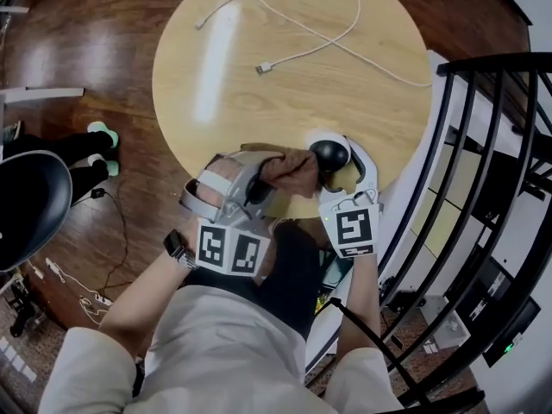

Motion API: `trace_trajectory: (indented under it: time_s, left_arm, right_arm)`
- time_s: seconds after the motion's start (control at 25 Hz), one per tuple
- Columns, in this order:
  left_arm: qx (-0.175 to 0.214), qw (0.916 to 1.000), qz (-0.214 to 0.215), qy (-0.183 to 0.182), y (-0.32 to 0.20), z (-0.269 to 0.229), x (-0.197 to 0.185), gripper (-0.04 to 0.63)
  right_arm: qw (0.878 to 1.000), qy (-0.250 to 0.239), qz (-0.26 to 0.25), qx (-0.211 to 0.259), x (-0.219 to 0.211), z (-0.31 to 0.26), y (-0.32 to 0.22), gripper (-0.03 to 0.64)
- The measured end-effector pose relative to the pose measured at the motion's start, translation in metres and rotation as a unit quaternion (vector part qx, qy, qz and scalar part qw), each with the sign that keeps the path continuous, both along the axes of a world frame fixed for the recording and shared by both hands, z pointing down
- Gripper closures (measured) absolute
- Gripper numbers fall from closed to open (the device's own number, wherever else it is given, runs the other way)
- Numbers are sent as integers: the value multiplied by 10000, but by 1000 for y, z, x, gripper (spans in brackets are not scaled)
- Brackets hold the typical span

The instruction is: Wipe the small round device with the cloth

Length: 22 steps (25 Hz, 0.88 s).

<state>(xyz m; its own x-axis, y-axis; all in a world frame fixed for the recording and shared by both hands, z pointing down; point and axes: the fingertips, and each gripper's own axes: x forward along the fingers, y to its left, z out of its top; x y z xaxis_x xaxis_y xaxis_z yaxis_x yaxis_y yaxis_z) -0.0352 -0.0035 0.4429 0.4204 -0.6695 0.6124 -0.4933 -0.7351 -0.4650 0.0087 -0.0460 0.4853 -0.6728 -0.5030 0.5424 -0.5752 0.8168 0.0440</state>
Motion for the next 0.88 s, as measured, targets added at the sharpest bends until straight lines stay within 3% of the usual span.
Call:
trace_trajectory:
  time_s: [0.08,0.16,0.24,0.32,0.44,0.6,0.88]
  left_arm:
    - [464,9972,-379,449,-15,-32,-2,520]
    - [773,9944,-480,545,-28,-55,2,520]
    - [796,9963,-254,222,-38,-59,10,518]
    - [655,9970,138,-386,-45,-49,20,518]
    - [494,9926,520,-977,-46,-36,29,518]
    - [605,9899,528,-1167,-38,-32,24,518]
    - [478,9911,117,-1233,-30,-9,18,520]
  right_arm:
    - [10000,-42,-75,10,1,-1,1,285]
    - [9999,-61,-91,-3,2,-1,1,285]
    - [10000,-33,-76,-5,0,-1,-3,285]
    - [10000,-2,-41,-18,-3,0,-6,285]
    - [10000,52,16,-43,-2,1,-10,285]
    - [10000,62,5,-45,-6,-2,-13,285]
    - [9999,83,49,-59,-7,-2,-22,285]
